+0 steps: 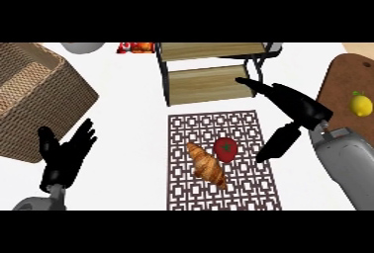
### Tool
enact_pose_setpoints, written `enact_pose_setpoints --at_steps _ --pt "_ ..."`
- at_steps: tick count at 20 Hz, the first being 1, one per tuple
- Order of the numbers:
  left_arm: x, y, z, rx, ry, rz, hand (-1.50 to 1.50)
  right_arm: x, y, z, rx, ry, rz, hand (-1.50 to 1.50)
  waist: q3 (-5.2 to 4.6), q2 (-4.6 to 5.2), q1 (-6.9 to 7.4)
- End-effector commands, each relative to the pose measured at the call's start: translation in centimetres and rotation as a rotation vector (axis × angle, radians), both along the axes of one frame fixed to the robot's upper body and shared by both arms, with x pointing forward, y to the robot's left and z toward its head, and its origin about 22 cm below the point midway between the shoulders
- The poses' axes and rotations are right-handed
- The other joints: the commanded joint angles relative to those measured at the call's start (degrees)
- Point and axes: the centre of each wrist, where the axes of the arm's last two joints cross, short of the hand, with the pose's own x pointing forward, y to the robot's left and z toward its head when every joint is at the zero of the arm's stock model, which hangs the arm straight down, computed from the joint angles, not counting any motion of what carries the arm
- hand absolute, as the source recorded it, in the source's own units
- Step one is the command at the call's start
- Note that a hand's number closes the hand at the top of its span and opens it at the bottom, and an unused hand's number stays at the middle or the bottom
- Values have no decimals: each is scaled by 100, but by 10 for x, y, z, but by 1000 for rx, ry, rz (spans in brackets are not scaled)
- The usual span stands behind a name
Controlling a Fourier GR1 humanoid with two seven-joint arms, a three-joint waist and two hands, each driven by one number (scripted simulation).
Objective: Pick the tomato from the placemat and place it in the tiered shelf
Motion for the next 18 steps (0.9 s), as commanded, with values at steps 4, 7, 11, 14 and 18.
enact_pose_setpoints --at_steps 4,7,11,14,18 --pt "3 -5 1 7 7 -15 0 -6 38 -16 -153 54 -12 -150 -4 22 35" --pt "3 -5 11 -15 -6 12 0 -27 42 -20 -201 44 22 -150 -2 14 20" --pt "-7 0 -1 -9 -1 -5 0 -29 61 -23 -249 62 -21 -150 -4 17 36" --pt "-3 -4 -3 -21 9 12 0 -29 42 -36 -268 63 -52 -150 -3 20 24" --pt "-5 -1 0 7 5 -12 0 -46 64 -53 -300 31 -76 -150 -2 18 26"
